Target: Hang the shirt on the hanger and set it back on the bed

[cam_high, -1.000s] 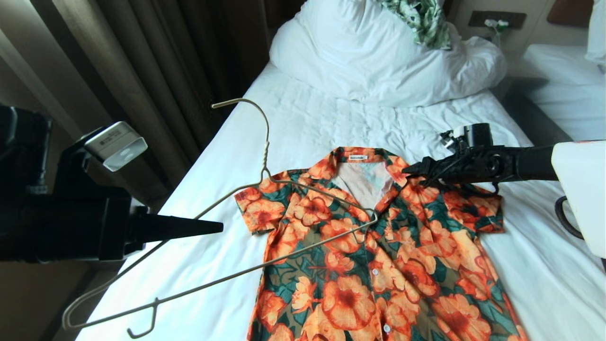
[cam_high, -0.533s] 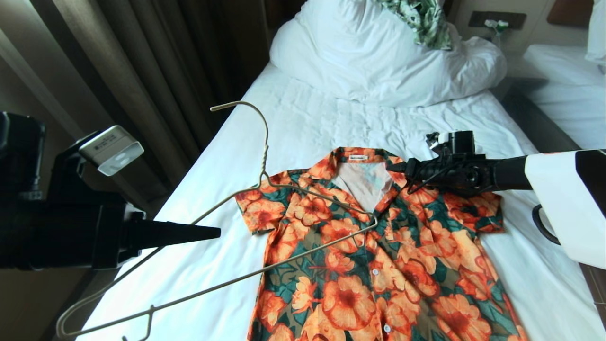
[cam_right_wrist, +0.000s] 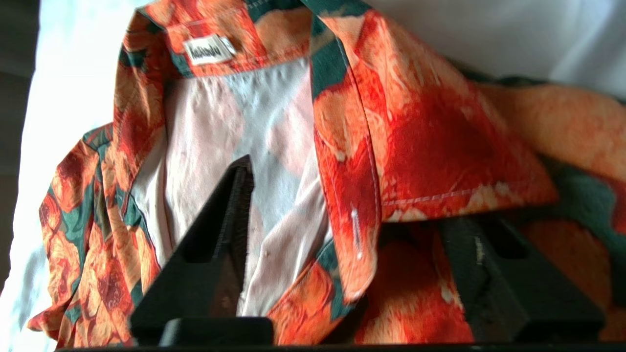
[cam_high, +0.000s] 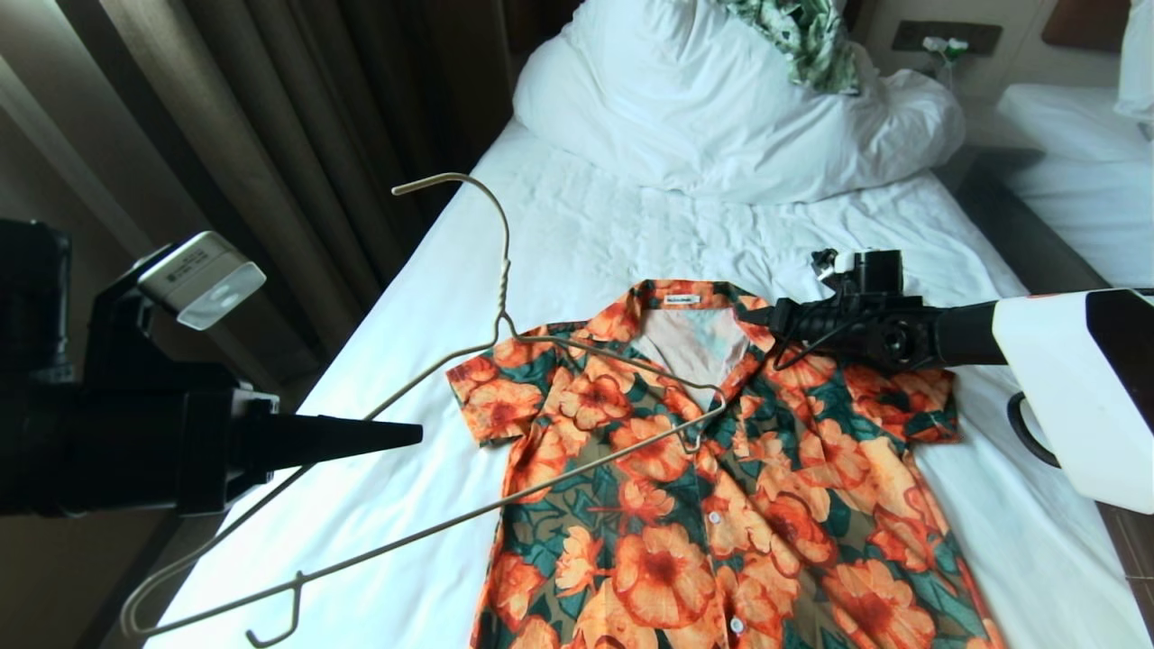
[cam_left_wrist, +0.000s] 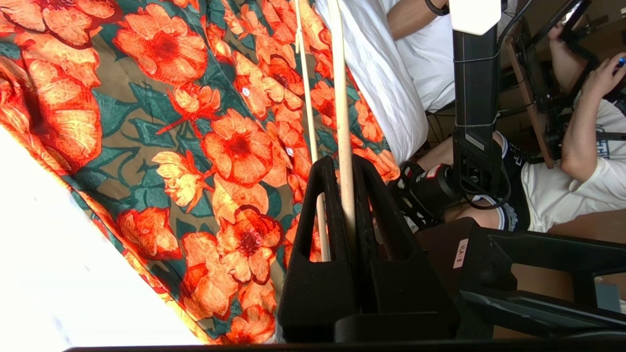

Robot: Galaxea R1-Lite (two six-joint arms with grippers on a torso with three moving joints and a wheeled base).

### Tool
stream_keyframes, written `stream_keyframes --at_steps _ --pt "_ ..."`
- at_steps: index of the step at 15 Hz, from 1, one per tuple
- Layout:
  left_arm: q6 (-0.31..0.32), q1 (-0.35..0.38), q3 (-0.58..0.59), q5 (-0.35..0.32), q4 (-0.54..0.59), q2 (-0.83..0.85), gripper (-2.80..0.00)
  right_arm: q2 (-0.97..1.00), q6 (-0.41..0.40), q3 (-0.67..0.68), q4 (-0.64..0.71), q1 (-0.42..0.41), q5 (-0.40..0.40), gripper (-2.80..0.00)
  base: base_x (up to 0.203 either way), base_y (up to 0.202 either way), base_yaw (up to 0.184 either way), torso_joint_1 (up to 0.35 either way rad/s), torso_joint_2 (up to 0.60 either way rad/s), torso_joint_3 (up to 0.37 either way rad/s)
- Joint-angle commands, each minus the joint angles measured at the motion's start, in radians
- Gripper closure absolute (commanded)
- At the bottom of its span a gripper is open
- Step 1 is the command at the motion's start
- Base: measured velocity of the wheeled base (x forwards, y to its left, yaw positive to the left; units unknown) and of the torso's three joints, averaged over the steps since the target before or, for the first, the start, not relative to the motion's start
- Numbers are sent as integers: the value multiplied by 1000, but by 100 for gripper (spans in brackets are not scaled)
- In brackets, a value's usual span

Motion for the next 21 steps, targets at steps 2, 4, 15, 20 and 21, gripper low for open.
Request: stream_keyframes --at_steps 2,4,15,20,21 --pt "-3 0 4 -4 1 -11 0 26 1 -2 -69 1 2 0 0 0 0 0 0 0" --pt "-3 0 8 -3 1 -18 0 32 1 -2 -73 2 5 0 0 0 0 0 0 0" --pt "-15 -2 23 -1 -53 -10 0 -255 14 88 155 -62 6 0 0 0 0 0 0 0" --pt "-69 -14 16 2 -134 -11 0 -476 12 198 233 -58 104 0 0 0 0 0 0 0" --pt "-69 -24 6 3 -141 0 0 -520 12 233 237 -52 122 0 0 0 0 0 0 0"
